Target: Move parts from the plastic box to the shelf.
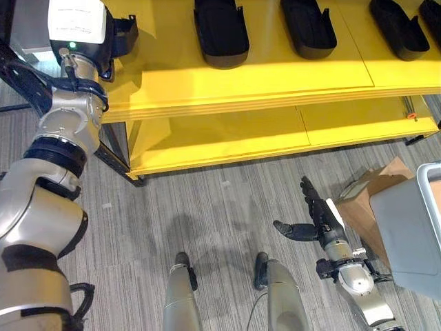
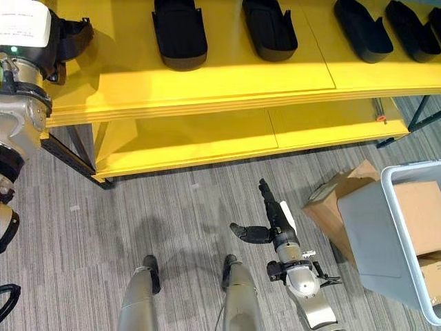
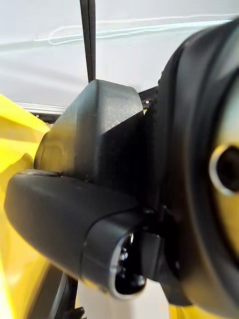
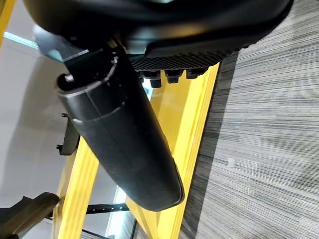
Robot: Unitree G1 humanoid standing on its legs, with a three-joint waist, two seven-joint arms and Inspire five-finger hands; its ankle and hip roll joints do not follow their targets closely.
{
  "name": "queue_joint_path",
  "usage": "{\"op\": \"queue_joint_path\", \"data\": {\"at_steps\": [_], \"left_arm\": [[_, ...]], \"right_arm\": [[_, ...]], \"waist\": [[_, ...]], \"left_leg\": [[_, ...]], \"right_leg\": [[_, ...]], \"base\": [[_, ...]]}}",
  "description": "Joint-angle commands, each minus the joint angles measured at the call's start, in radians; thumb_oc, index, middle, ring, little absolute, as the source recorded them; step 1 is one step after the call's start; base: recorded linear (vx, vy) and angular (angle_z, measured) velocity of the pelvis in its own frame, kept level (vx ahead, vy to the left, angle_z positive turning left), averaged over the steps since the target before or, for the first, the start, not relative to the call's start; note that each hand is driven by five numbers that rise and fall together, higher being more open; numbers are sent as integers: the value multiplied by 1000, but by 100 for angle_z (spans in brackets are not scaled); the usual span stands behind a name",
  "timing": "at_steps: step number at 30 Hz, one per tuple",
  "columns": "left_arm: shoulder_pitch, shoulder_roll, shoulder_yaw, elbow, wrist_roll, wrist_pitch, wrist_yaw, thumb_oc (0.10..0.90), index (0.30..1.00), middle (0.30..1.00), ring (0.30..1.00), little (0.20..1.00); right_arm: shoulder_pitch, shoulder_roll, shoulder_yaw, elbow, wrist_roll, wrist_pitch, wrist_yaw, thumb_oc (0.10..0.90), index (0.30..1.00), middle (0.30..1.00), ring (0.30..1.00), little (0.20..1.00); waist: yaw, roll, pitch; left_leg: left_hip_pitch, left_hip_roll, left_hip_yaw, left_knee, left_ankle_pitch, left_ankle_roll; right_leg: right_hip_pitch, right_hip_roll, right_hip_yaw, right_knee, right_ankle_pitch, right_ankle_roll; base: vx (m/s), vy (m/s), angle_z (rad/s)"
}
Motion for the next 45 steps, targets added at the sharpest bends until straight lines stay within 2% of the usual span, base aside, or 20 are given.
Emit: {"op": "queue_joint_path", "data": {"at_steps": [1,7,23,24,25,27,28,45], "left_arm": [[-128,44,-15,39,9,7,22,400,300,300,300,300],[-160,49,-32,80,-20,-1,27,400,300,300,300,300],[-203,72,-6,125,-176,-38,22,400,300,300,300,300],[-203,72,-6,126,-177,-38,22,445,363,363,363,363],[-203,74,0,111,-205,-51,15,571,539,539,539,539],[-203,72,6,99,-216,-53,18,757,800,800,800,800],[-203,72,8,84,-234,-65,10,900,1000,1000,1000,1000],[-174,61,-17,16,-253,-120,-67,900,1000,1000,1000,1000]], "right_arm": [[-13,-45,-66,-104,31,-109,-11,900,1000,1000,1000,1000],[-21,-46,-77,-107,38,-114,-20,900,1000,1000,1000,1000],[7,-46,-103,-126,54,-114,-17,900,1000,1000,1000,1000],[7,-46,-103,-125,54,-114,-17,900,1000,1000,1000,1000],[10,-47,-109,-124,53,-115,-18,900,1000,1000,1000,1000],[12,-46,-108,-123,53,-115,-18,900,1000,1000,1000,1000],[20,-44,-111,-120,54,-114,-16,900,1000,1000,1000,1000],[43,-45,-125,-109,68,-110,17,900,1000,1000,1000,1000]], "waist": [[-10,18,-74],[-22,21,-72],[-34,30,-97],[-34,30,-98],[-34,32,-99],[-34,33,-103],[-35,34,-106],[-42,46,-126]], "left_leg": [[3,27,14,-103,31,10],[-24,22,31,-102,26,22],[-95,14,41,-89,20,31],[-95,14,41,-89,20,31],[-99,13,40,-89,20,32],[-104,12,42,-88,20,32],[-108,12,42,-90,20,31],[-121,25,41,-94,29,19]], "right_leg": [[122,9,26,-49,-77,10],[94,5,40,-72,-49,22],[15,-1,59,-59,-42,19],[14,-1,59,-59,-42,19],[5,-1,60,-54,-41,19],[0,-1,61,-52,-42,19],[-4,-2,60,-51,-44,18],[-51,5,71,-16,-55,9]], "base": [[8,35,-16],[11,44,-10],[5,11,-3],[0,0,0],[0,0,0],[0,0,0],[0,0,0],[-6,-8,-1]]}}
